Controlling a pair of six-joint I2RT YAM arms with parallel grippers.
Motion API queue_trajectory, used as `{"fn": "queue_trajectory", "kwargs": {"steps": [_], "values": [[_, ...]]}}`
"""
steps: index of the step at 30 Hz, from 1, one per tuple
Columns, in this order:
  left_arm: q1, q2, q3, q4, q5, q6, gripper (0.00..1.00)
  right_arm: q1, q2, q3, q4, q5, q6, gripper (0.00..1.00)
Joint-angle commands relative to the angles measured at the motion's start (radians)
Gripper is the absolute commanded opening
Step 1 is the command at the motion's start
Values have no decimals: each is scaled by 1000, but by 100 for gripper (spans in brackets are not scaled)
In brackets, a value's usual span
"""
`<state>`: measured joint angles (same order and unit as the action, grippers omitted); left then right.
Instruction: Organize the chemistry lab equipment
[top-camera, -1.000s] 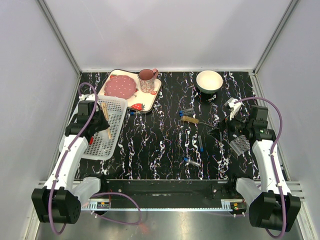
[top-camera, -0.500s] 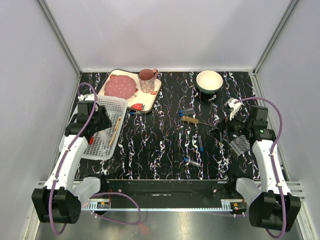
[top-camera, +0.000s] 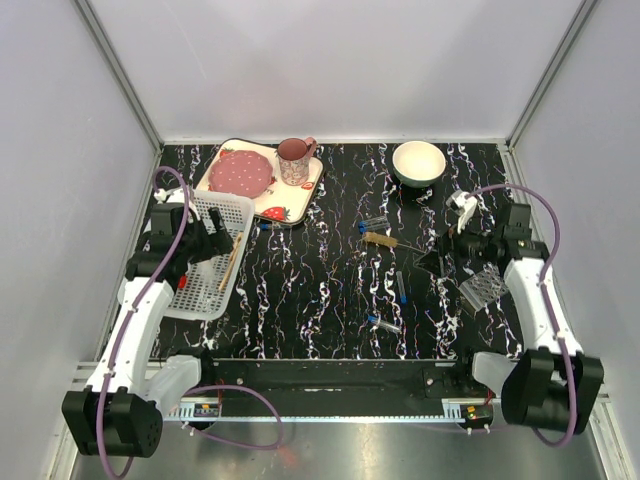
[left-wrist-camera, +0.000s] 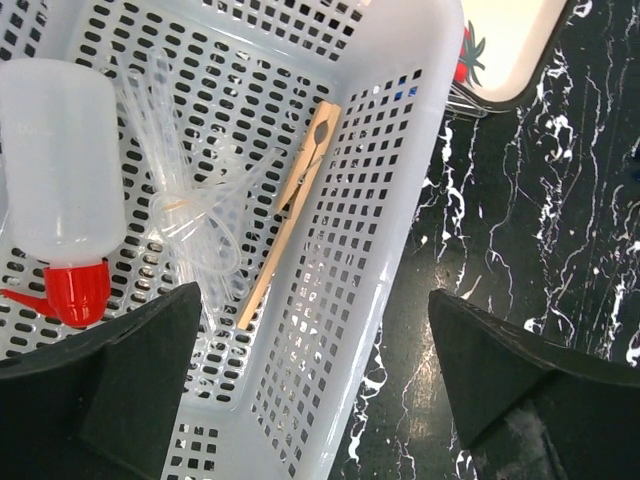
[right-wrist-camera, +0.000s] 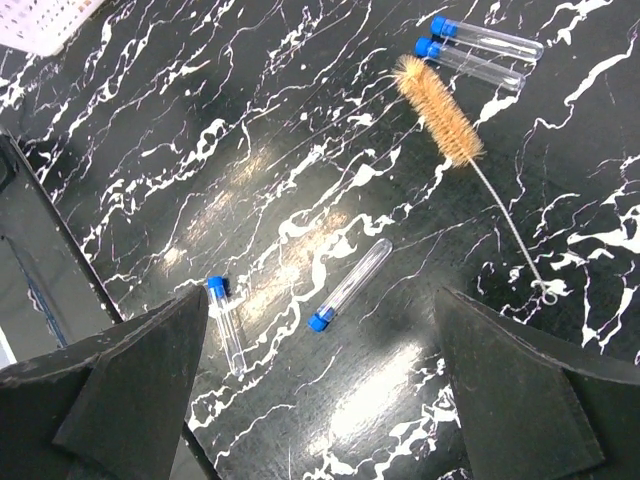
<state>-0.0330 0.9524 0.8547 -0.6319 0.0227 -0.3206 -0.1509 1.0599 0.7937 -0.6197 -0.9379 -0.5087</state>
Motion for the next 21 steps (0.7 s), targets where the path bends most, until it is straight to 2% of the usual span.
{"fn": "queue_trajectory", "kwargs": {"steps": [1, 4, 5, 9, 11, 17, 21], "values": [[5, -21, -16, 55, 71, 17, 99, 7, 130, 177, -89, -3, -80, 100], [4, -26, -17, 61, 97, 21, 99, 51, 259, 298, -168, 106, -102, 100], [4, -27, -17, 66, 102, 23, 99, 69, 291, 326, -188, 185, -108, 100], [4, -30, -19, 70, 118, 28, 99, 229, 452, 453, -285, 411, -116, 96], [2, -30, -19, 74, 126, 29, 99, 269, 541, 516, -298, 512, -99, 93], [2, -33, -19, 75, 132, 31, 99, 364, 718, 630, -302, 675, -90, 81], [2, -33, -17, 77, 134, 32, 99, 387, 814, 682, -304, 711, -82, 73]]}}
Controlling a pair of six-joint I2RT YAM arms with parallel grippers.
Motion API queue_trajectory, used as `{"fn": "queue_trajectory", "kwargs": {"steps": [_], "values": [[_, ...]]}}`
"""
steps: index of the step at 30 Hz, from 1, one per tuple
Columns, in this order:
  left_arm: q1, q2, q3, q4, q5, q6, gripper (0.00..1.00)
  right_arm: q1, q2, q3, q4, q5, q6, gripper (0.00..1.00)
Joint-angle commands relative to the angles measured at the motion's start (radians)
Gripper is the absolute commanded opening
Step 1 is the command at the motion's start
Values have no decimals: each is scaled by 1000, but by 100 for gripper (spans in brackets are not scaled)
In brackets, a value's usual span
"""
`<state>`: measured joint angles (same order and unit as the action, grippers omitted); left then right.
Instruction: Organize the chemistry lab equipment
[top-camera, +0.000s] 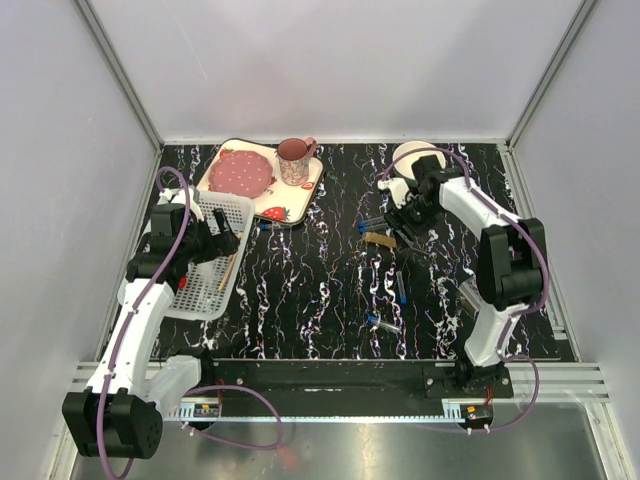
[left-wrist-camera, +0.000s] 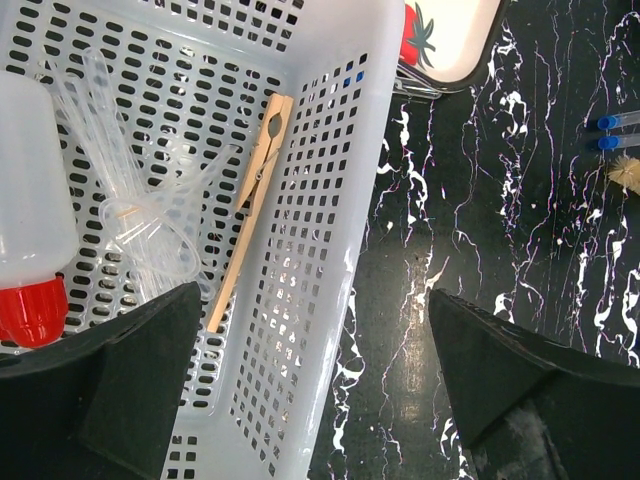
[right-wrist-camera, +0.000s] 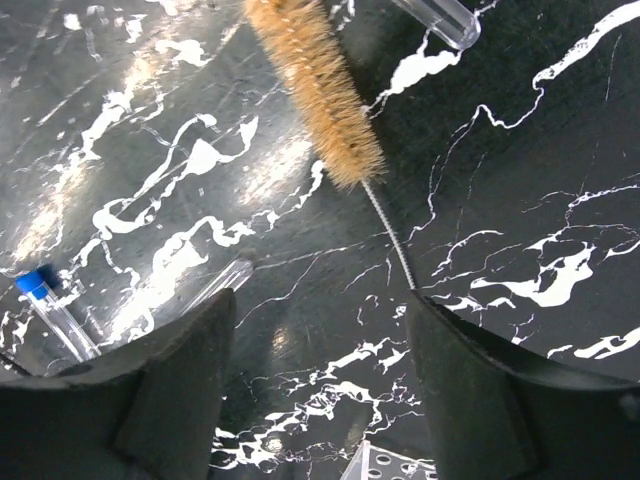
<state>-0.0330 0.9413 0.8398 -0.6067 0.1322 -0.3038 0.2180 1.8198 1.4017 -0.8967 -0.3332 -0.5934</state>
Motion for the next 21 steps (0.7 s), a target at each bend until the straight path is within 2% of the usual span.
{"fn": "queue_trajectory", "kwargs": {"steps": [1, 10, 21], "values": [[2, -22, -2, 51, 26, 17, 99, 20, 65, 79, -27, 106, 6, 71], [2, -18, -2, 55, 32, 17, 99, 52, 150, 95, -24, 100, -2, 49], [2, -16, -2, 55, 38, 19, 99, 54, 210, 121, -1, 141, -28, 41]]}}
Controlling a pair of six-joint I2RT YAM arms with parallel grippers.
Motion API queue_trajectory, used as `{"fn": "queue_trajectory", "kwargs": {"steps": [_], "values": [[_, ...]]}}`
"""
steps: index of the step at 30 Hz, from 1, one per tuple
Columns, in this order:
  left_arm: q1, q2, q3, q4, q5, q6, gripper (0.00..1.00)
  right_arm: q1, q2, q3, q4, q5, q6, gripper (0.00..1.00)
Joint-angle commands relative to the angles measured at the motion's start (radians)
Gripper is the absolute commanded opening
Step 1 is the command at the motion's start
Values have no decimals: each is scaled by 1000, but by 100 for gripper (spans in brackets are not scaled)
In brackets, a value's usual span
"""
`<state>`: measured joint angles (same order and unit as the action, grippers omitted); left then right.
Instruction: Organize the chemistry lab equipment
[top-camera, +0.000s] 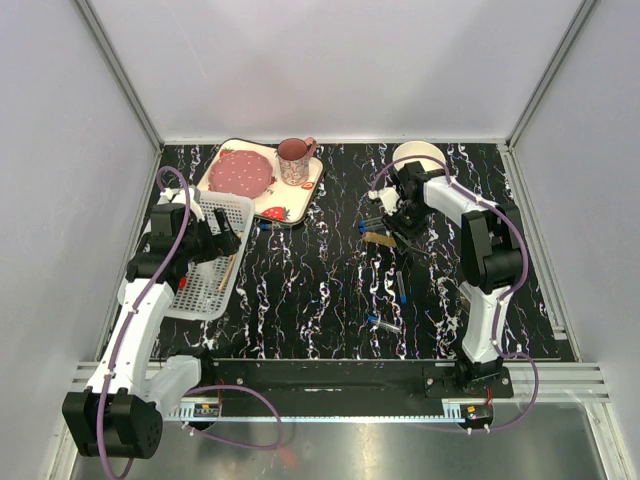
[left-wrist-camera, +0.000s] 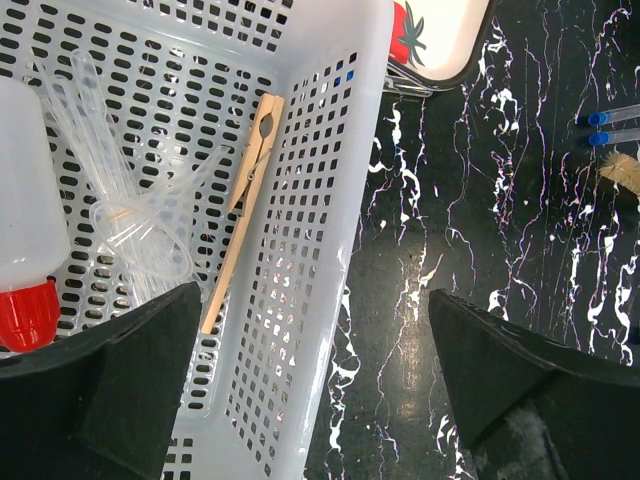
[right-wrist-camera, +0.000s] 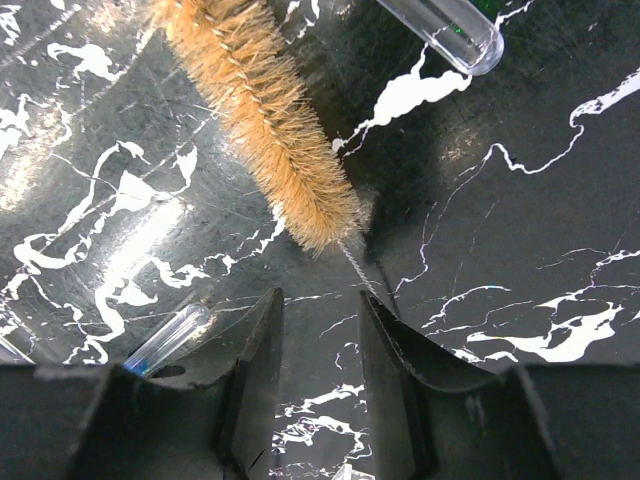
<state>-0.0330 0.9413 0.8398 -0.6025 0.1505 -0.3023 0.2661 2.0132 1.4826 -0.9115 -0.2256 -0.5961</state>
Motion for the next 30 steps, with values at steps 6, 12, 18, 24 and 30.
{"fn": "queue_trajectory", "kwargs": {"steps": [6, 12, 18, 24, 30], "values": [[2, -12, -2, 52, 21, 17, 99, 9, 28, 28, 31, 34, -31, 38], [2, -10, -4, 52, 23, 17, 99, 15, 6, 19, 5, -10, -60, 36], [2, -3, -1, 52, 26, 17, 99, 15, -63, 25, -66, -119, -134, 40], [2, -1, -1, 52, 29, 17, 99, 15, -90, 56, -59, -75, -142, 41], [2, -2, -2, 52, 31, 17, 99, 13, -24, 108, -49, 6, -146, 51]]}}
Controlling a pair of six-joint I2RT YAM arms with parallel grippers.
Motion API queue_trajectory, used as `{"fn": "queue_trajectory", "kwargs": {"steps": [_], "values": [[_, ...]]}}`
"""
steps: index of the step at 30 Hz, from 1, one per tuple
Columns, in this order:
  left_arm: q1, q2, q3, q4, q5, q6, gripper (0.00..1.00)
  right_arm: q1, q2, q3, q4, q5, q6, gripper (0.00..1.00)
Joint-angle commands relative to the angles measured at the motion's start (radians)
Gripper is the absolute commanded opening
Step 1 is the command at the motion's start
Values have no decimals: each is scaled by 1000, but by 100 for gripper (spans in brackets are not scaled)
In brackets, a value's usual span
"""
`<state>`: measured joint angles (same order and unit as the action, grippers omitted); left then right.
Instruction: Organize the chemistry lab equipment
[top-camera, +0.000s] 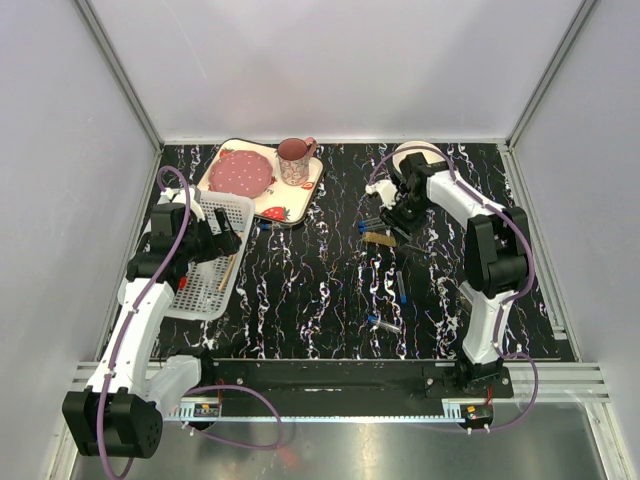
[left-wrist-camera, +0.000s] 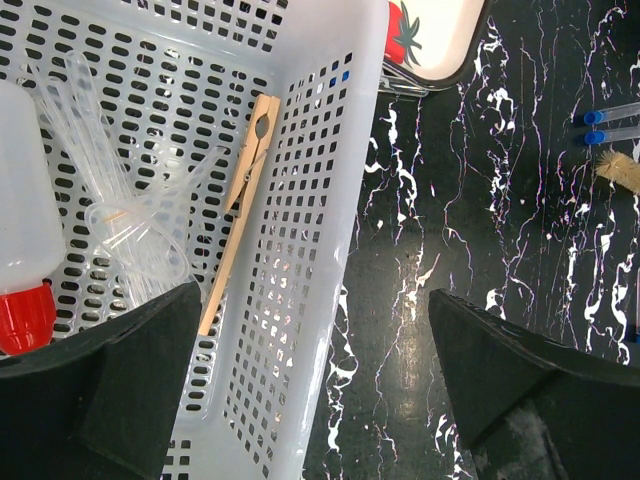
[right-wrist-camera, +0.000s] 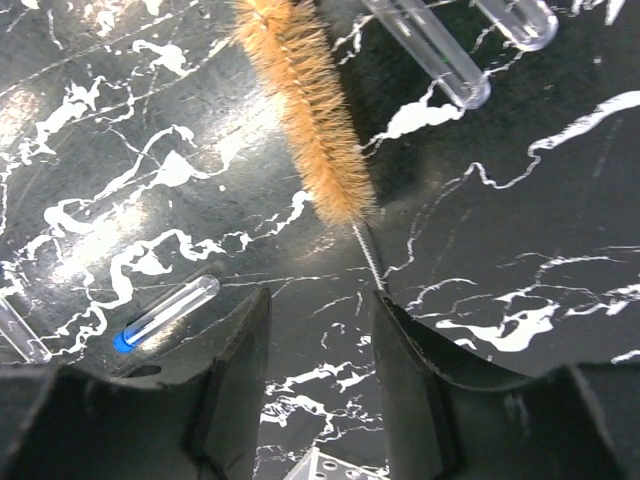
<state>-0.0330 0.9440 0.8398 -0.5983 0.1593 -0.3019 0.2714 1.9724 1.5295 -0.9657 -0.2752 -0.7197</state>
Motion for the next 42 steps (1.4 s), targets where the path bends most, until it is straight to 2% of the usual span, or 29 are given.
{"fn": "queue_trajectory", "kwargs": {"steps": [1, 10, 18, 26, 34, 37, 42], "values": [[2, -5, -4, 48, 22, 17, 99, 9, 28, 66, 5, 65, -21, 51], [2, -1, -2, 49, 23, 18, 99, 8, 102, 93, 5, 82, -20, 49], [2, 6, -1, 48, 32, 17, 99, 9, 117, 63, 24, 68, -17, 38], [2, 4, -4, 48, 31, 18, 99, 9, 137, 49, 28, 57, -21, 32], [2, 3, -2, 51, 46, 21, 99, 9, 111, 0, 41, 37, -32, 15], [2, -7, -7, 64, 89, 24, 99, 9, 86, -17, 39, 21, -44, 7], [2, -45, -25, 106, 210, 27, 99, 9, 17, -52, 45, -18, -72, 3]]}}
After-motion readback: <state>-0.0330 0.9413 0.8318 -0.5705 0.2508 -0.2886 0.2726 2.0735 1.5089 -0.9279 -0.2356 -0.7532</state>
